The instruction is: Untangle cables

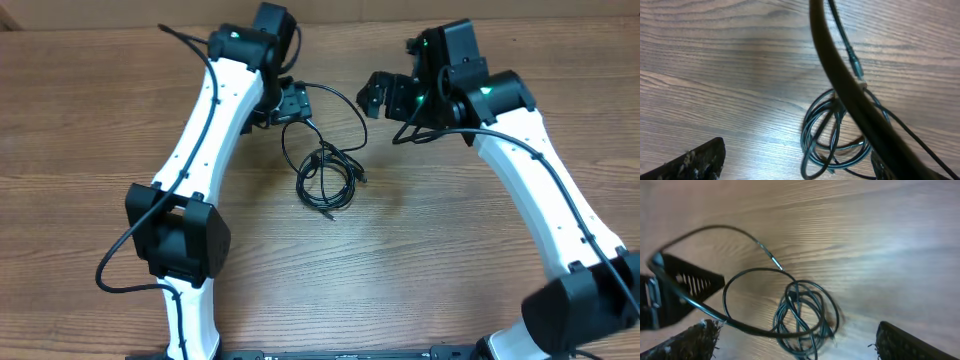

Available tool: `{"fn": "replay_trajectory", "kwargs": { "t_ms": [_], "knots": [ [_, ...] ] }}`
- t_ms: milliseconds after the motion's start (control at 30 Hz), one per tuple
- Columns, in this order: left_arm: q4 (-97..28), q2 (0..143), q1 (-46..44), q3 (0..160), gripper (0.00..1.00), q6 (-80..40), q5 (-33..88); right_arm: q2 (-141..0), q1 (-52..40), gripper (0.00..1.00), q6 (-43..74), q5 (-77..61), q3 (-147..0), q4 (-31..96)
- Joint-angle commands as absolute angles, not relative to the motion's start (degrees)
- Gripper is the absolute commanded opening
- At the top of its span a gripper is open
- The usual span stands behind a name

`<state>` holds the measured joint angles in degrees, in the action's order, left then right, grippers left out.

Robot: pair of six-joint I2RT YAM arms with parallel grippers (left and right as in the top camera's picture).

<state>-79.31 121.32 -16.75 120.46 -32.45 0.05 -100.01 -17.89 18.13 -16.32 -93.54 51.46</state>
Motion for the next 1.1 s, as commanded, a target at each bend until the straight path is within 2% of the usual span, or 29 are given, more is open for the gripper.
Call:
{"fn": "replay_trajectory", "kwargs": {
  "t_ms": [0,200,333,533,600,667,733,767,800,1067],
  "knots": [
    [-79.24,121.51,-16.25,121.12,0.93,-30.65,2.52,-103.18,-18.04,1.0,9.5,-21.87,-94.45,50.3],
    [-79.02,121.51,-16.47,121.12,0.93,-29.82,2.39,-105.34,-18.04,1.0,0.89,-30.7,-94.45,49.78],
    [-78.83,121.51,-16.34,121.12,0.93,-29.8,2.46,-105.58,-18.26,1.0,-2.02,-30.63,-94.41,49.56],
    [-78.83,121.51,-16.93,121.12,0.93,-29.82,2.59,-106.37,-19.64,0.69,-2.0,-29.17,-93.97,47.88],
    [-78.85,121.51,-16.91,121.12,0.93,-29.82,2.59,-106.89,-20.23,0.51,-1.74,-27.24,-93.97,47.88],
    [-78.89,121.51,-16.91,121.12,0.93,-29.8,2.59,-107.22,-20.53,0.41,-1.32,-26.15,-93.97,47.9],
    [-79.02,121.51,-16.86,121.1,0.93,-29.78,2.5,-107.31,-20.58,0.26,-0.12,-26.15,-93.97,47.81],
    [-79.11,121.51,-16.86,121.12,0.93,-29.78,2.39,-107.31,-20.56,0.12,0.93,-26.17,-93.97,47.57],
    [-79.26,121.51,-16.86,121.12,0.94,-29.78,2.39,-107.28,-20.56,0.04,2.37,-26.17,-94.0,47.11],
    [-79.57,121.51,-16.86,121.12,0.96,-28.8,2.35,-105.73,-19.25,0.04,14.04,-24.56,-105.65,52.03]
  ]
}}
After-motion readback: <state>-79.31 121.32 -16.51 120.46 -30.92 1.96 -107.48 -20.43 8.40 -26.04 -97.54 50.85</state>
